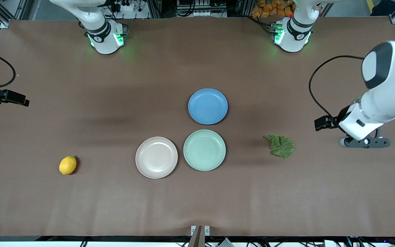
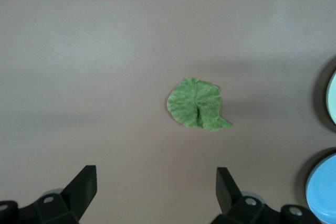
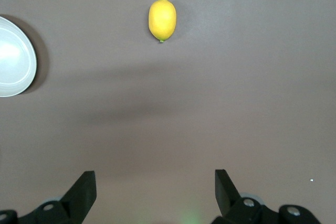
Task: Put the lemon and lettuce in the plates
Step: 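Move the left gripper toward the lettuce while the right gripper approaches the lemon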
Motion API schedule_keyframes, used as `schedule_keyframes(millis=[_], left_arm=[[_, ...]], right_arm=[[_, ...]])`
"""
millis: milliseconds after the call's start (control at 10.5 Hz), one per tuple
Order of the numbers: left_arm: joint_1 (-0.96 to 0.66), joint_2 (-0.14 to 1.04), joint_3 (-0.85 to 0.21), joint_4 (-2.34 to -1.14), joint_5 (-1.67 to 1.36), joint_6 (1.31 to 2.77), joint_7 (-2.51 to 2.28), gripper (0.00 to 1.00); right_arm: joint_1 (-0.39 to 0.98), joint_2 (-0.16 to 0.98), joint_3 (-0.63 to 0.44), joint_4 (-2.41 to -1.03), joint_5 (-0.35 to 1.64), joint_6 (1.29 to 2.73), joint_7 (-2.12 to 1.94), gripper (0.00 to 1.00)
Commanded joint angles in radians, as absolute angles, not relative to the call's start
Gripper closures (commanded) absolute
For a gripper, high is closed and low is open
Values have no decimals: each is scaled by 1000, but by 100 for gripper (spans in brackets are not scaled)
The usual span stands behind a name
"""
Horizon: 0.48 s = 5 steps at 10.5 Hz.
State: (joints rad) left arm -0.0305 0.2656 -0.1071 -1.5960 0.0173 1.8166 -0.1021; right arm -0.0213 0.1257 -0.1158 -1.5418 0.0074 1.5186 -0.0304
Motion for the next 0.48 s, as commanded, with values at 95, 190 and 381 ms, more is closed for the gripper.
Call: schedule_keyframes(millis=[95, 190, 381], left_arm=[[-48, 372, -107, -1586, -15, 1890, -144, 0], [-63, 391, -107, -1612, -15, 1925, -162, 0], [-87, 409, -107, -1684, -15, 2041, -236, 0]], right_arm=[[-22, 129, -110, -1529, 2, 1517, -34, 0], [-20, 129, -110, -1535, -3, 1534, -37, 0], [-29, 143, -109, -1548, -8, 1534, -43, 0]])
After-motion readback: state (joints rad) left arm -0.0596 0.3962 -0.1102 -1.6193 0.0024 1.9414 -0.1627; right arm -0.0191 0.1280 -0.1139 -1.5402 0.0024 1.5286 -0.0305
